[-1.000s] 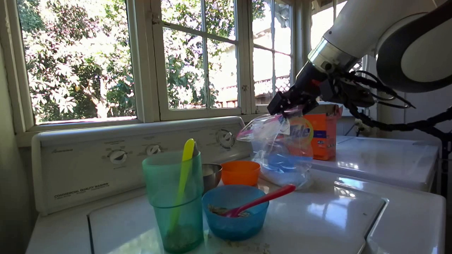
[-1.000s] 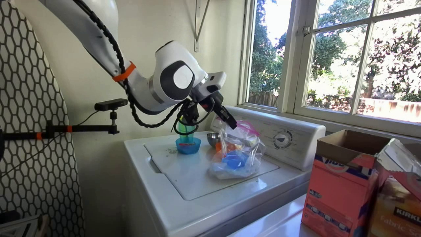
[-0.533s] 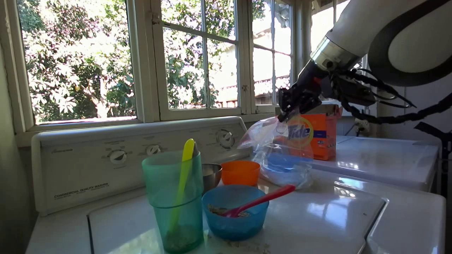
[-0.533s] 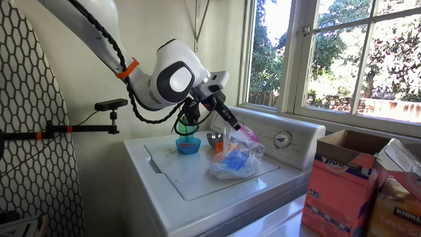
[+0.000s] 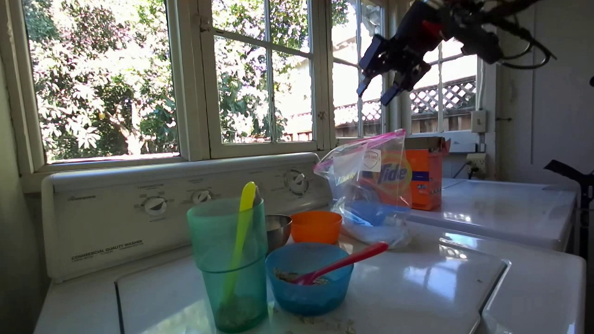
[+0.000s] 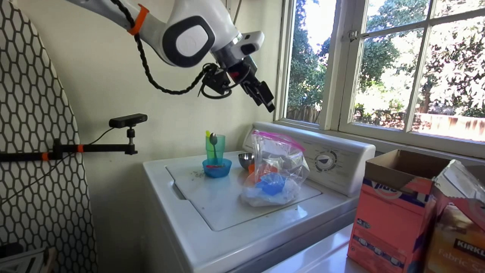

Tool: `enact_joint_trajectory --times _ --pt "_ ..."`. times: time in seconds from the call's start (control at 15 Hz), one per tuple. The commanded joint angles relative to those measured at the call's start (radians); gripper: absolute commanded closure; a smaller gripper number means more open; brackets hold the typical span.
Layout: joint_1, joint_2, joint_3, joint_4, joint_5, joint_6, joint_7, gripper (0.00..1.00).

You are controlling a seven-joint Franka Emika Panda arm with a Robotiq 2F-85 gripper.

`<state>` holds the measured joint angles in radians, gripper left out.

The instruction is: Remove the plastic bag in the box, then put it down

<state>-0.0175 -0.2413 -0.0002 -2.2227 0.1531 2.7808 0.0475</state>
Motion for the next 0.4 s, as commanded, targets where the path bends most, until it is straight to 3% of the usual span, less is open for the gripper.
enact_joint_trajectory --times 0.0,0.13,0.2,0.33 --pt "-0.011 -0.07 -0.073 0.072 -0.038 -0.263 -0.118 0.0" --pt "-0.04 -0.077 -0.086 0.105 -0.108 -0.347 -0.149 0.0" --pt "-0.02 -0.075 -0.082 0.085 -0.058 -0.278 -0.121 0.0" --pt "-0.034 -0.08 -0.094 0.103 -0.088 -0.319 -0.141 0.0"
